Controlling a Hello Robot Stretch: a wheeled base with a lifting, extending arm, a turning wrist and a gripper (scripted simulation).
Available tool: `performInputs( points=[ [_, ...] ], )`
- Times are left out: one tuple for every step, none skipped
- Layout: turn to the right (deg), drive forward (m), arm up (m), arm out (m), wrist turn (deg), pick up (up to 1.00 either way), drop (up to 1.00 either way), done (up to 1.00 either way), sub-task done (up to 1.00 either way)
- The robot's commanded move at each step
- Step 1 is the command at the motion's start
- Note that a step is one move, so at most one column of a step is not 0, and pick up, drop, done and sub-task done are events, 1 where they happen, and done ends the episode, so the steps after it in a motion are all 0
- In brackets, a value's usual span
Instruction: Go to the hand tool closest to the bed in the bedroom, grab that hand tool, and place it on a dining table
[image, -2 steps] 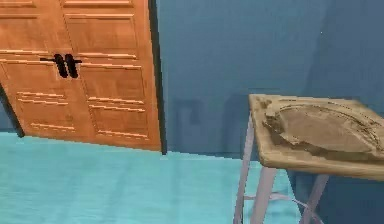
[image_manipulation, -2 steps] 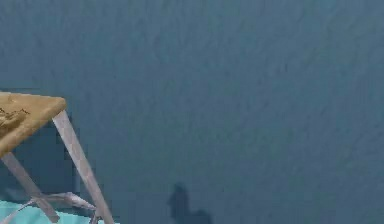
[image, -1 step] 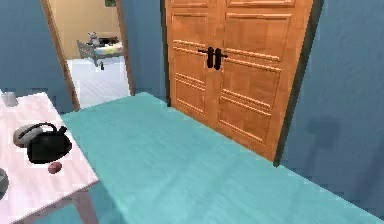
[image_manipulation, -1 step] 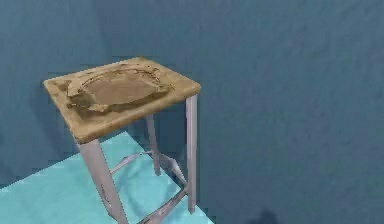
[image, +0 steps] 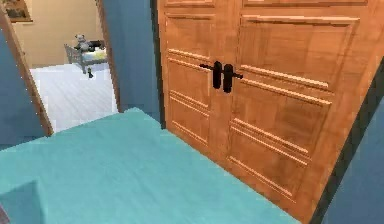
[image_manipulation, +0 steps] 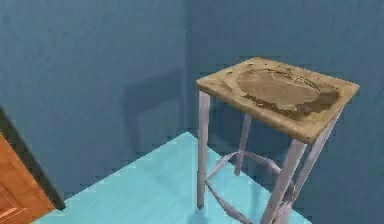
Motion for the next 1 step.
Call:
performInputs(
  points=[
    [-30.0,0.0,0.0,0.0,0.0,0.0,0.0,0.0,0.0]
  ],
)
